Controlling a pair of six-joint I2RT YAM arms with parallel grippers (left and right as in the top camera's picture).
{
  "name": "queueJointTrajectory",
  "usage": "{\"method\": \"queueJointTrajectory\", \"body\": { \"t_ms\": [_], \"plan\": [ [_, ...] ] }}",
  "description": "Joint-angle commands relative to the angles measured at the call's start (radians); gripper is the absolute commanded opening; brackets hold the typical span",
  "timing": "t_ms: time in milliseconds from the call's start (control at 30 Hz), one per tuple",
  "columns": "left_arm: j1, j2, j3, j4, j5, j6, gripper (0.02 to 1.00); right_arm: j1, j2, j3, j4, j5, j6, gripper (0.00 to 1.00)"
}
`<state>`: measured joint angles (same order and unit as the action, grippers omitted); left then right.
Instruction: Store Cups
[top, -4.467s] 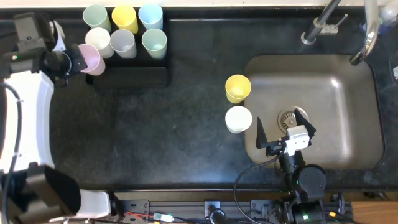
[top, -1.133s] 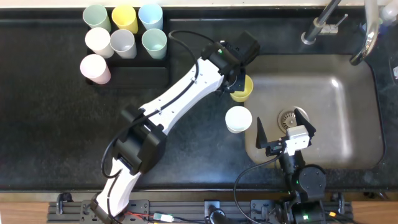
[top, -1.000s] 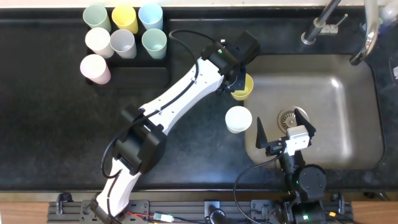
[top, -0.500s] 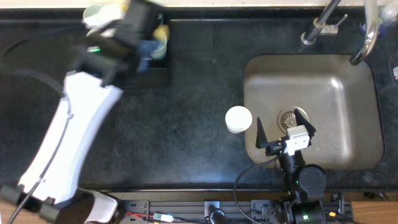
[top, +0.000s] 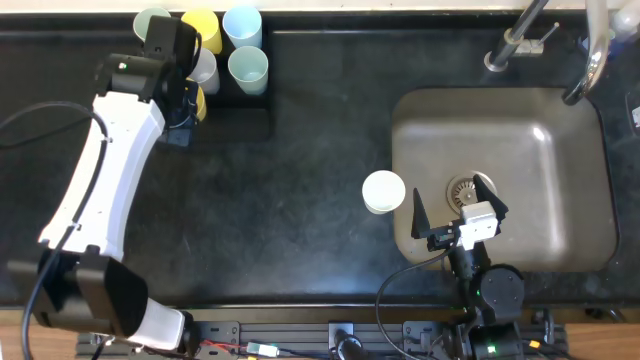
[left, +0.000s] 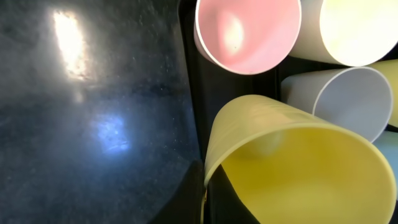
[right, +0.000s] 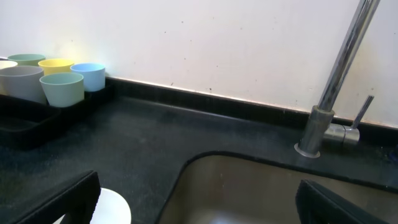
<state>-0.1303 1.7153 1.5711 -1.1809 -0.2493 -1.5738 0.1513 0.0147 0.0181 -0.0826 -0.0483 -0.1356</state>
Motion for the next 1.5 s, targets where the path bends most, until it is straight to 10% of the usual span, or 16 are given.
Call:
{"method": "queueJointTrajectory", "body": {
  "t_ms": [33,1500],
  "plan": [
    [0.015,0.044,-0.007,0.010,0.034,-0.028,0.038,0.001,-0.010,-0.011,0.005,-0.006,0.000,0.998],
    [0.024,0.178,-0.007,0.053,0.012,-0.024,0.148,0.001,-0.010,-0.011,0.005,-0.006,0.000,0.996]
  ]
}}
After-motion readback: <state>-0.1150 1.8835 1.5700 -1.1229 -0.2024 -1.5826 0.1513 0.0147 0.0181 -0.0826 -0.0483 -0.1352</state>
